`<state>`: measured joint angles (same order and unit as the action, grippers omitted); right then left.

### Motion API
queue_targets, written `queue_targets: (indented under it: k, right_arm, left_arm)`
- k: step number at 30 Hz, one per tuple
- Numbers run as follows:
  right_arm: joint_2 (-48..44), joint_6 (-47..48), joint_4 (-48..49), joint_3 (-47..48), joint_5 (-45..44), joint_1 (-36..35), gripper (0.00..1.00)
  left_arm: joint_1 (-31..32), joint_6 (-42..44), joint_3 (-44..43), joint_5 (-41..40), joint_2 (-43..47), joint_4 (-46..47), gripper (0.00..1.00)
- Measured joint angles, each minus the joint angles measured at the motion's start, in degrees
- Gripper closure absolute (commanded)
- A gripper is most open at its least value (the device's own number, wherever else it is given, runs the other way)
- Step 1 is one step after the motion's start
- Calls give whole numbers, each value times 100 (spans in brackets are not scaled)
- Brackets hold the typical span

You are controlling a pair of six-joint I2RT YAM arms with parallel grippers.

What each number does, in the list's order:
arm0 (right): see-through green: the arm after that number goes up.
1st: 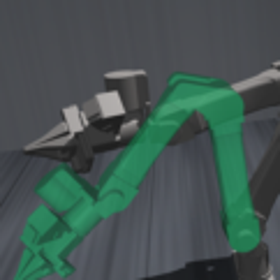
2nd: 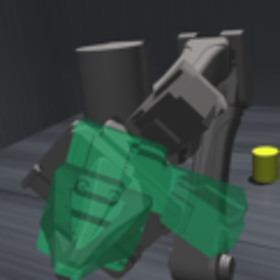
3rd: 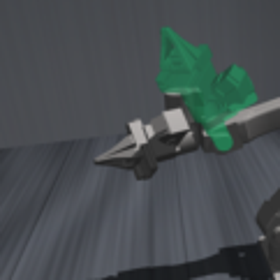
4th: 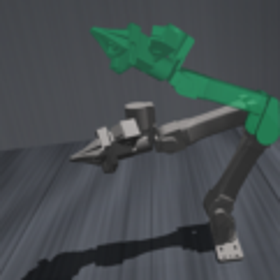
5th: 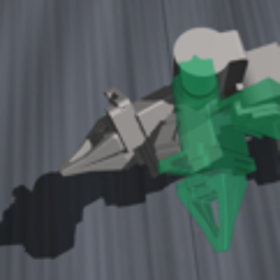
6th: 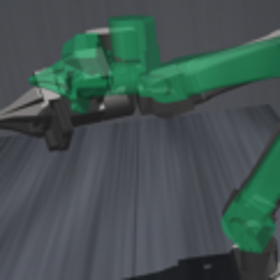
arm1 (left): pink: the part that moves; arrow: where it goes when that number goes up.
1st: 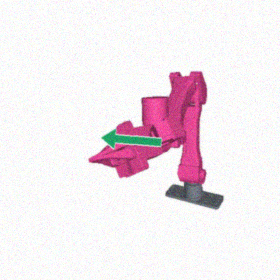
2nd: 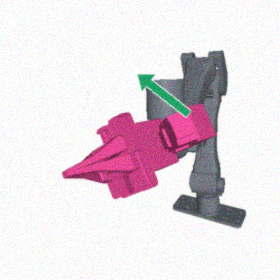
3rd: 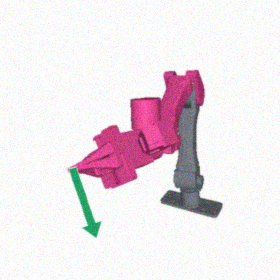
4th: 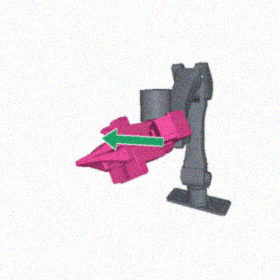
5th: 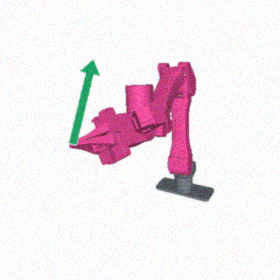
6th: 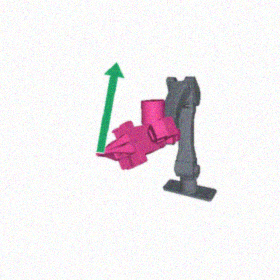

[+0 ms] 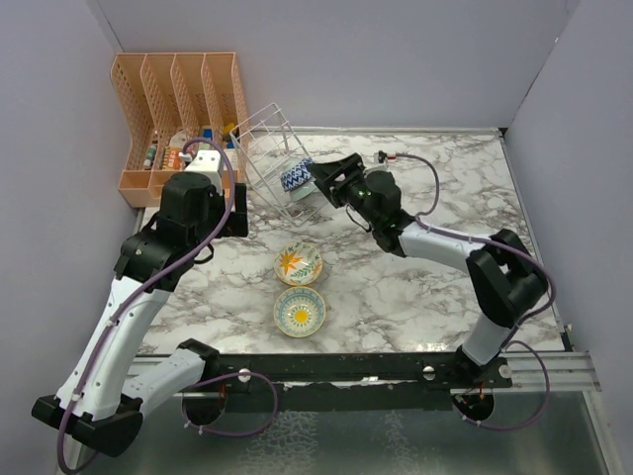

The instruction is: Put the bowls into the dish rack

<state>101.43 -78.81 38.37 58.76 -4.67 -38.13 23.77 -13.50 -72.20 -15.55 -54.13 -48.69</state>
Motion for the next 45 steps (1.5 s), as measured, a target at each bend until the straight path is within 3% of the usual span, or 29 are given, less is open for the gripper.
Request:
queue_targets:
  k: [8,15,21,27,33,45]
  right_arm:
    - [-730,2402,-3261,1405,695,-138,35]
    - [-876,4236,-5591,1790,756,-1193,34]
    - [-492,5217,-6273,2236,1172,-1823,34]
    - [560,5855,-6743,3034,1290,-2037,36]
    - [1250,6133,-7208,3318,1287,-2109,37]
    - [1447,6306,-7506,3598,1290,-2208,39]
  left_arm:
    - [0,-142,-367,-219,-46,-74,1]
    - [0,-577,-1187,-765,-302,-483,1]
    - [0,-909,-1641,-1123,-275,-579,1]
    - [0,-1143,-1646,-1259,-212,-664,1]
    - [0,-1268,-1646,-1318,-188,-688,1]
    - [0,-1298,-1646,-1388,-98,-719,1]
